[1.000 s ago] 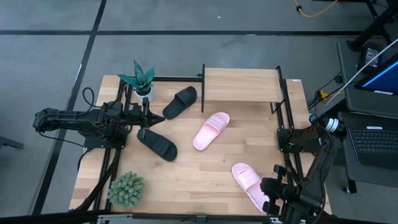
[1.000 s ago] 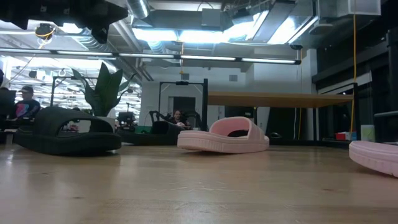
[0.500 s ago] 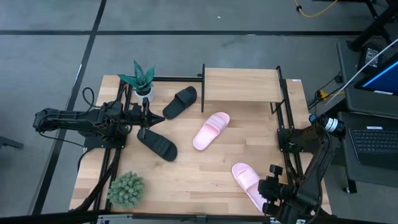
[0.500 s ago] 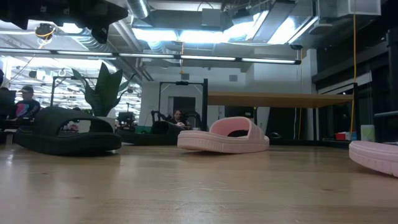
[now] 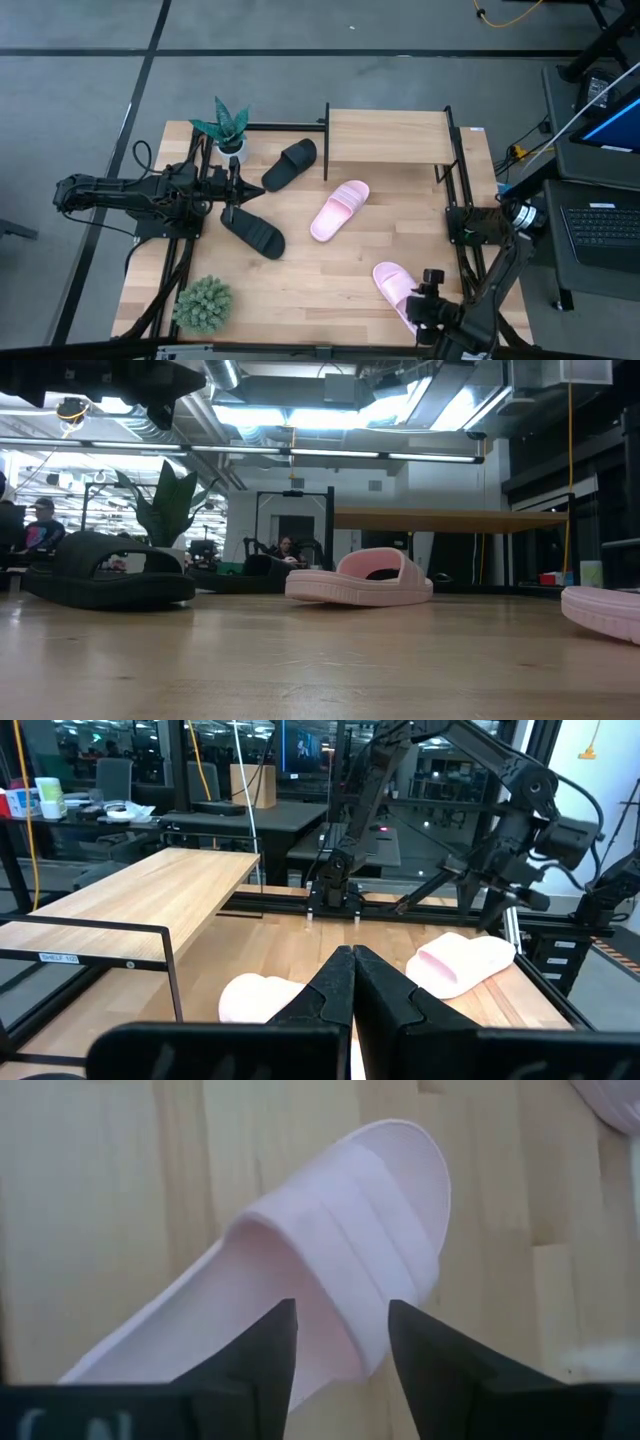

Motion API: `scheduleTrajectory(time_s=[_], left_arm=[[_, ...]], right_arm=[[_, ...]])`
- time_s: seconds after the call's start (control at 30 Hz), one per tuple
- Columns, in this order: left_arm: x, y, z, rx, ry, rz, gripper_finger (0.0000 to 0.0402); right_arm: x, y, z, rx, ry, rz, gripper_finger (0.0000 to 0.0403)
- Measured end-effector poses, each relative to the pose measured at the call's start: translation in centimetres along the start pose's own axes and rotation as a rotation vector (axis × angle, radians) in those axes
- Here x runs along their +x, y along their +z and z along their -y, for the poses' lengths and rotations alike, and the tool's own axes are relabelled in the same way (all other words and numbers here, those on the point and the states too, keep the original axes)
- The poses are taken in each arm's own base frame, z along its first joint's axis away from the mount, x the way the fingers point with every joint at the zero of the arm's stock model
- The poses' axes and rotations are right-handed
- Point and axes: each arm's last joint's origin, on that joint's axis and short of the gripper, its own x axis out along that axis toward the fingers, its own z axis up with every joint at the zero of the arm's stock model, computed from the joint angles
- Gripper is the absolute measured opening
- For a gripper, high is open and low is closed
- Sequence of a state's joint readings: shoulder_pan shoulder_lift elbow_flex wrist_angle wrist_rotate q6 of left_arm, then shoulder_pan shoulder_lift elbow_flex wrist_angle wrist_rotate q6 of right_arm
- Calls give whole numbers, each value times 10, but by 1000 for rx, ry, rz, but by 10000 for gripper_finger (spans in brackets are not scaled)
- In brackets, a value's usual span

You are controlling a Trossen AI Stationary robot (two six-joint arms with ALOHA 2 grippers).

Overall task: Pick and place slides into the shelf
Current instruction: Put the bottom pink slide on the shelf

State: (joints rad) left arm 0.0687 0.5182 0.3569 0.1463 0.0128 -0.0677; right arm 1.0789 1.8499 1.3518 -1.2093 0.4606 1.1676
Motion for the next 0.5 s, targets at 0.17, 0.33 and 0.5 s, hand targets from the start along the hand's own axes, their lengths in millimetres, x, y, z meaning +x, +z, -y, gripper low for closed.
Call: scheduleTrajectory(time_s=[0.17,0.33,0.5], left_arm=[[0,0,0,0,0,0,0],[0,0,0,0,0,0,0],[0,0,0,0,0,-1,0]], right_arm=[[11,-1,-4,-14,-48,-23,162],[19,-3,-7,-31,-83,-42,162],[26,-3,-7,-47,-131,-64,162]])
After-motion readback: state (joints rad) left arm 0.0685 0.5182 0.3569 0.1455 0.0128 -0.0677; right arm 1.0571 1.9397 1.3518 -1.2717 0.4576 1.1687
